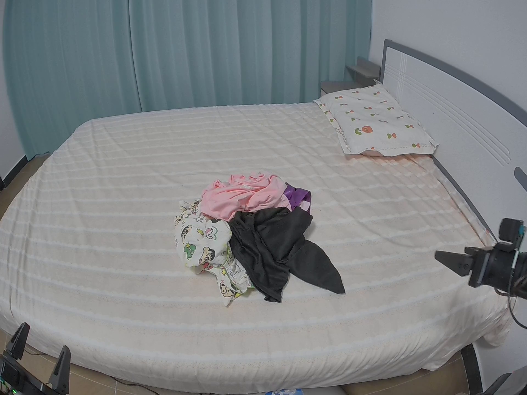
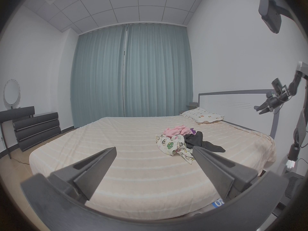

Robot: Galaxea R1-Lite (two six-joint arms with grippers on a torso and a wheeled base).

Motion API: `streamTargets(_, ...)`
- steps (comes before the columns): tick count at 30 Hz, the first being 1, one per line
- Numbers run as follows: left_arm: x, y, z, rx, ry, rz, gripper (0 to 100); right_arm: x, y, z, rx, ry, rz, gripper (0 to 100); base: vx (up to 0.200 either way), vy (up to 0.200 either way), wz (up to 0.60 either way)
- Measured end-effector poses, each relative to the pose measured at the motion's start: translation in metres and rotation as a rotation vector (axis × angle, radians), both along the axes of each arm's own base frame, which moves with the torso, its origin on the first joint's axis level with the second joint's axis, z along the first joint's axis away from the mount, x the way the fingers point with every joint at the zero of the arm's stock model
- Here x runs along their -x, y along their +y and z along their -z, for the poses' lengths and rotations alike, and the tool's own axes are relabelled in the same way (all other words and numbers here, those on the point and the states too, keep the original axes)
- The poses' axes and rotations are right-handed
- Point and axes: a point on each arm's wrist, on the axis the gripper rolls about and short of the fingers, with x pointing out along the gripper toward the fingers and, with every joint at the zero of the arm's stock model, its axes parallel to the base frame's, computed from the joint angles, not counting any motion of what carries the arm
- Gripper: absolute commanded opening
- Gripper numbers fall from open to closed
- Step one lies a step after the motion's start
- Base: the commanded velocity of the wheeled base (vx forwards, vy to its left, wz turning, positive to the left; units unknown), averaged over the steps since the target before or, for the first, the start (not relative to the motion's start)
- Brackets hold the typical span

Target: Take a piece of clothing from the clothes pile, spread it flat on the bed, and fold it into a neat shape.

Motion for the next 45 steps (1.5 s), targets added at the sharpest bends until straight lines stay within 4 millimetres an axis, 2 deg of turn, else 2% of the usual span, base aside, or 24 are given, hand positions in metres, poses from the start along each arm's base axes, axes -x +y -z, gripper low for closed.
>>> streamTargets(8,0.000,0.000,0.000,0.000,0.004,0.001,100,-0.080,0.035,0.038,-0.043,0.119,0.041,100,0.000,0.000,0.00)
streamTargets(14,0.000,0.000,0.000,0.000,0.005,0.002,100,-0.137,0.067,0.085,-0.056,0.193,0.095,100,0.000,0.000,0.00)
streamTargets(18,0.000,0.000,0.000,0.000,0.001,0.001,100,-0.173,0.092,0.125,-0.065,0.216,0.124,100,0.000,0.000,0.00)
streamTargets(25,0.001,0.000,0.000,0.000,-0.007,-0.001,100,-0.202,0.128,0.175,-0.062,0.234,0.108,100,0.000,0.000,0.00)
streamTargets(32,0.001,0.000,0.000,0.000,-0.009,-0.002,100,-0.212,0.142,0.202,-0.057,0.250,0.097,100,0.000,0.000,0.00)
streamTargets(33,0.001,0.000,0.000,0.000,-0.009,-0.002,100,-0.213,0.143,0.203,-0.059,0.249,0.096,0,0.000,0.000,0.00)
streamTargets(40,0.001,0.000,0.000,0.000,-0.009,-0.003,100,-0.212,0.154,0.213,-0.067,0.256,0.067,0,0.000,0.000,0.00)
streamTargets(45,0.001,0.000,0.000,0.000,-0.009,-0.004,100,-0.211,0.157,0.210,-0.115,0.199,0.055,0,0.000,0.000,0.00)
